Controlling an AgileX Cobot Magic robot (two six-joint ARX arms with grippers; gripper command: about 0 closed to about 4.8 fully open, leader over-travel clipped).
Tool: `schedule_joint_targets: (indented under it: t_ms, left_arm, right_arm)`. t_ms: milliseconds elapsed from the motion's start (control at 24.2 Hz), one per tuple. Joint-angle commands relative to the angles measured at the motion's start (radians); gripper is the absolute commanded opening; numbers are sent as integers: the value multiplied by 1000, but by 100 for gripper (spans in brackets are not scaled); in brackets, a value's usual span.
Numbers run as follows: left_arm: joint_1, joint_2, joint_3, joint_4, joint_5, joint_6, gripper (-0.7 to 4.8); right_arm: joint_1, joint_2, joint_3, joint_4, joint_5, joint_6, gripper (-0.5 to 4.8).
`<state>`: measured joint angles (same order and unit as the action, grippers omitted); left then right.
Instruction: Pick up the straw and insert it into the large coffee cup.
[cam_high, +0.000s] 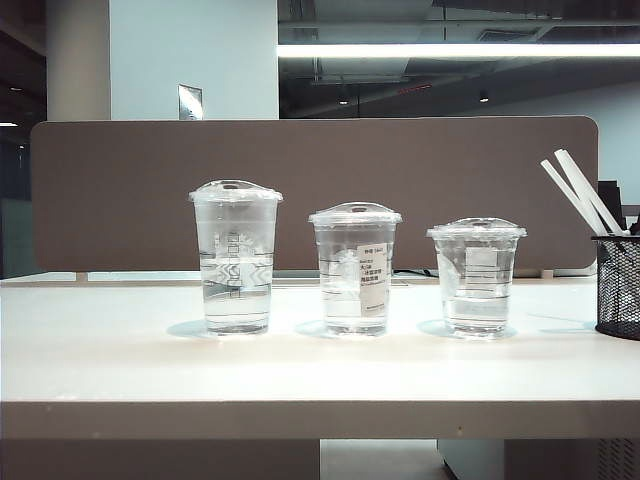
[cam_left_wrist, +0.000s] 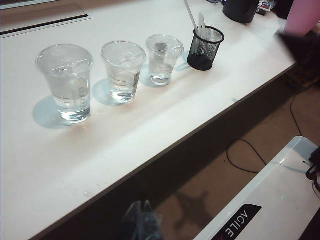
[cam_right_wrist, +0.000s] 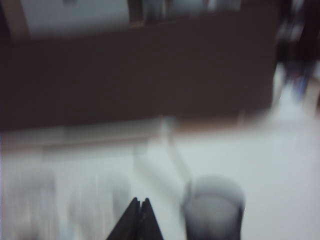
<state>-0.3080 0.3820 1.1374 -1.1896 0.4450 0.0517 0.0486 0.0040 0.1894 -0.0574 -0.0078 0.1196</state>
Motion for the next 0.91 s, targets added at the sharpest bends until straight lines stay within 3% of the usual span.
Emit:
schedule_joint_targets:
  t_ms: [41,165,330,412,454,495,577,742,784,825,907]
  left_arm:
    - [0,1,3,9,4,0,-5]
    - [0,1,3,9,4,0,-5]
    - [0,1,3,9,4,0,-5]
    - [0,1,3,9,4,0,-5]
    - [0,1,3,9,4,0,-5]
    - [0,1,3,9,4,0,-5]
    - [0,1,3,8,4,0,-5]
    - [1,1,3,9,5,0,-5]
    - [1,1,3,9,6,0,-5]
    - [1,1,3,9,5,0,-5]
    - [1,1,3,9,3,0,-5]
  right_arm:
    - [0,5,197,55,106,-95,-2]
    - [0,45,369,93,124,-291,-1]
    - [2,156,552,207,133,-319,-1]
    - [1,296,700,185,150,-539,0]
    - [1,402,794,129,182,-719,0]
    - [0,472,849,105,208,-794,0]
    - [-4,636,955,153,256,-705,0]
    - [-46,800,1018,288,233,-553,-1]
    - [-63,833,1027,286,196,-529,-1]
    - [-108,905,1049,244,63,-454,-1]
    - [-164,978,1069,181,-27,-362,-1]
